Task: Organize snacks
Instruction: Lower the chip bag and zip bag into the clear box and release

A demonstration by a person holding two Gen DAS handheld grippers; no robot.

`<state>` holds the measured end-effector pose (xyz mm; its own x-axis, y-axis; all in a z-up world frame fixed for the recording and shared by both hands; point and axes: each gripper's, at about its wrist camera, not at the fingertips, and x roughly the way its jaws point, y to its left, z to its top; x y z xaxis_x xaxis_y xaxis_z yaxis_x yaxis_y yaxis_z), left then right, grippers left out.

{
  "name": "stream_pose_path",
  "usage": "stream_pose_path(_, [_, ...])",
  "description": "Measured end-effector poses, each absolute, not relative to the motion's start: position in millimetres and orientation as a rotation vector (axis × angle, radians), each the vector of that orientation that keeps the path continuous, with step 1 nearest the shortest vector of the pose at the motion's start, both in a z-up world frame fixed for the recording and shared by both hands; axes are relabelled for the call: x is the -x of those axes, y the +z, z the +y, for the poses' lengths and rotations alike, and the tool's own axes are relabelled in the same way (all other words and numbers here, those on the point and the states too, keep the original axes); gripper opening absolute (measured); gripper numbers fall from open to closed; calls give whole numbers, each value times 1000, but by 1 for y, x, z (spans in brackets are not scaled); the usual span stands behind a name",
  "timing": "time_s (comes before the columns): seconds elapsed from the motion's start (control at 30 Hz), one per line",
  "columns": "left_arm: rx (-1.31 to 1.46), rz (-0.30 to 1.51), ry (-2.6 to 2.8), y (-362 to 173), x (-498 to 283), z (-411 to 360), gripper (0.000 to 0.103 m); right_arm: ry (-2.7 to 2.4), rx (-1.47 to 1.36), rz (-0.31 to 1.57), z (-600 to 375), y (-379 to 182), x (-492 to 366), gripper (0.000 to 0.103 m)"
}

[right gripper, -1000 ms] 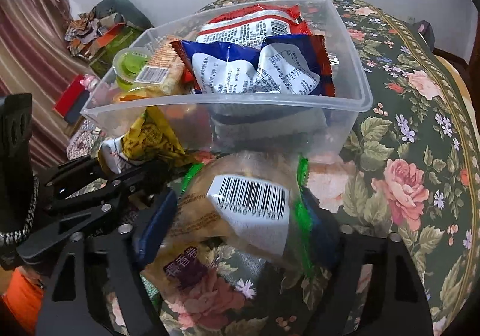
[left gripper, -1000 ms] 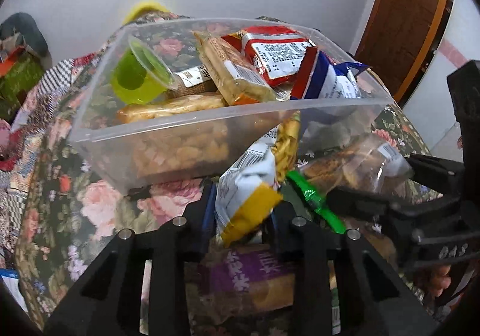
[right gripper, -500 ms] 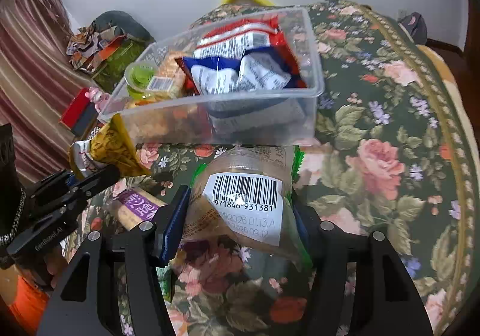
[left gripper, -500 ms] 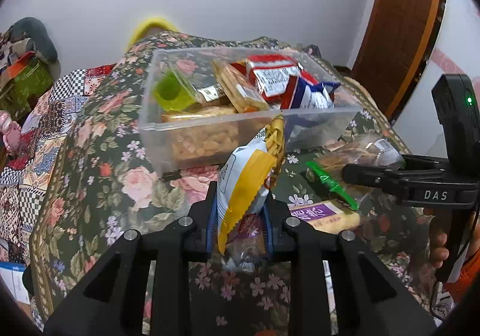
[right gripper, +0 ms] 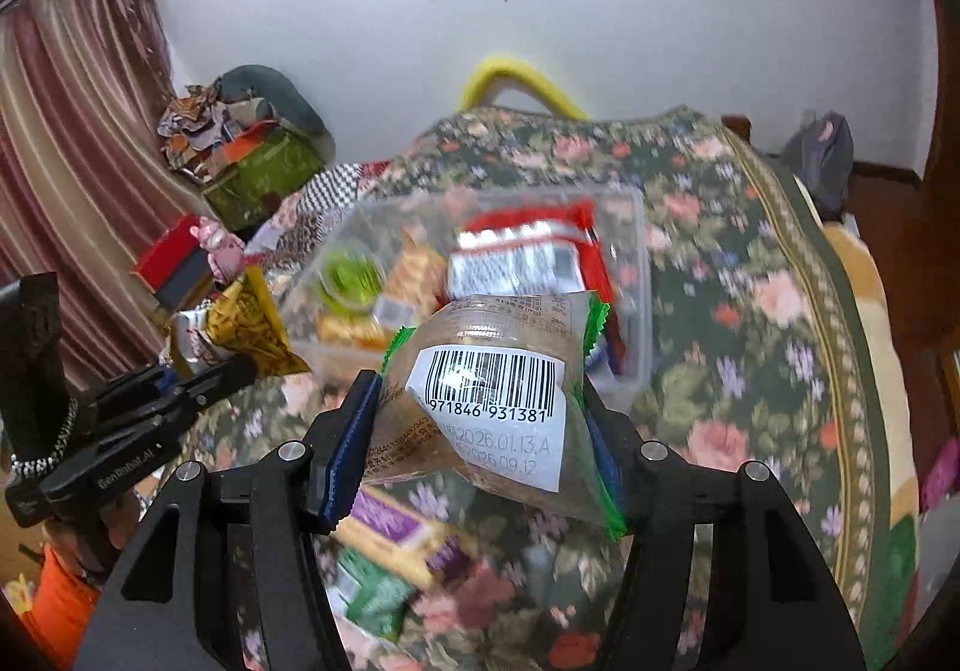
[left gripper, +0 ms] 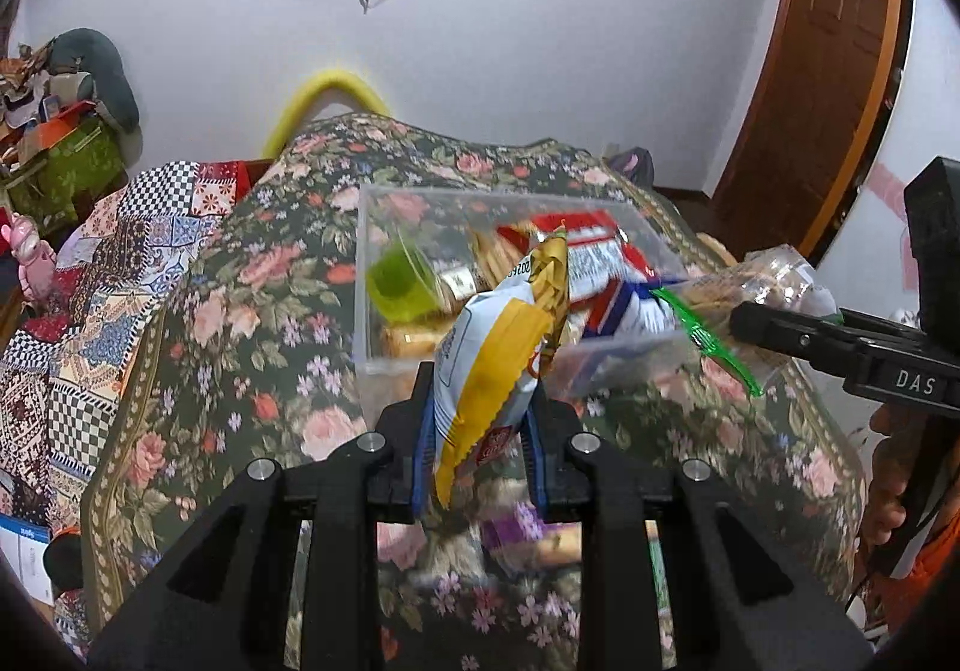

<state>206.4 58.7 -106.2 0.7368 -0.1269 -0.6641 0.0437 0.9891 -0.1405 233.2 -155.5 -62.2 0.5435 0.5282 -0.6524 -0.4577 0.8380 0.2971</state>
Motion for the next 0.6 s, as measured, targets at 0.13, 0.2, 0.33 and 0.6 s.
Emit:
stream_pose_path(0.13, [116,729,-78,-103,-222,64,25,590,-75,775,-134,-53,-250,58])
stream_pose_path(0.2, [123,736,-81,-104,-231,68,25,596,-73,777,-126,-52,-260,58])
stream_pose_path(0.33, [126,752,-80,-109,-248,73,25,594,-51,790,-106,-51,-283,58])
stream_pose_path(0.6, [121,804,-99,-126,-273,76,25,581,11,831,-74,-61,-322,51])
